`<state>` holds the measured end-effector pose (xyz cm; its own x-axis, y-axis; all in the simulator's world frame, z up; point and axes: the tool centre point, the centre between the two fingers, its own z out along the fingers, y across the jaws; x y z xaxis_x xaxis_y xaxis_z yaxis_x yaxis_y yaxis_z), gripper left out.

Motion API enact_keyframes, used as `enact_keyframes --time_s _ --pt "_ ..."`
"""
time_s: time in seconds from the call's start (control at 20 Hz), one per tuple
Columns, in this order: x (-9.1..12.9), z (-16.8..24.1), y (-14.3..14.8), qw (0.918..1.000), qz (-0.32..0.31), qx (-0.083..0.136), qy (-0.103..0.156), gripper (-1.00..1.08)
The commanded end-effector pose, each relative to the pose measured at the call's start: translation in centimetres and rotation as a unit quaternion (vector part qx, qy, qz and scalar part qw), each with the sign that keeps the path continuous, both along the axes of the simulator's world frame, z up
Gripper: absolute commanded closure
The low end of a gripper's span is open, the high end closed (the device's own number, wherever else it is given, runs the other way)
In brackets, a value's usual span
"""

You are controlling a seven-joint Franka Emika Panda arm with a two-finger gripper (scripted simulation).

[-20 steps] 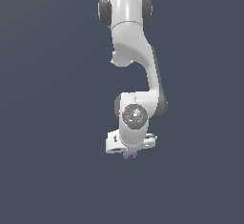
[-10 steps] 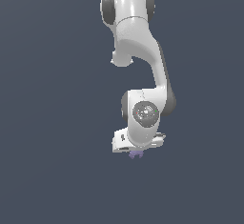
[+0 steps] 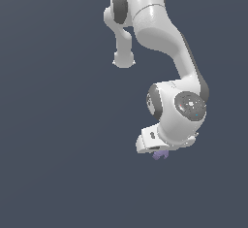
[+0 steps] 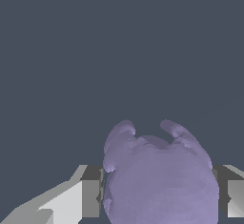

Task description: Pick up the object and move it to a goal position.

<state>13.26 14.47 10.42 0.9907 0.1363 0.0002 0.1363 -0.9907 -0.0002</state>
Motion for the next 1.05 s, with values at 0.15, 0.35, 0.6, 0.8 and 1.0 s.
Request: enact_keyframes --time_s 0.15,0.35,0.6,0.8,1.0 --pt "0.4 2.5 4.3 1.0 0.0 0.0 0.0 1.08" --pt "0.7 3.7 6.3 1.0 0.0 0.0 0.0 1.08" --pt "0.9 4.4 7.7 1.0 0.0 0.0 0.0 1.08" --pt "1.0 4.7 8.2 1.0 0.0 0.0 0.0 1.08" --pt "1.0 4.8 8.3 1.0 0.0 0.0 0.0 1.08"
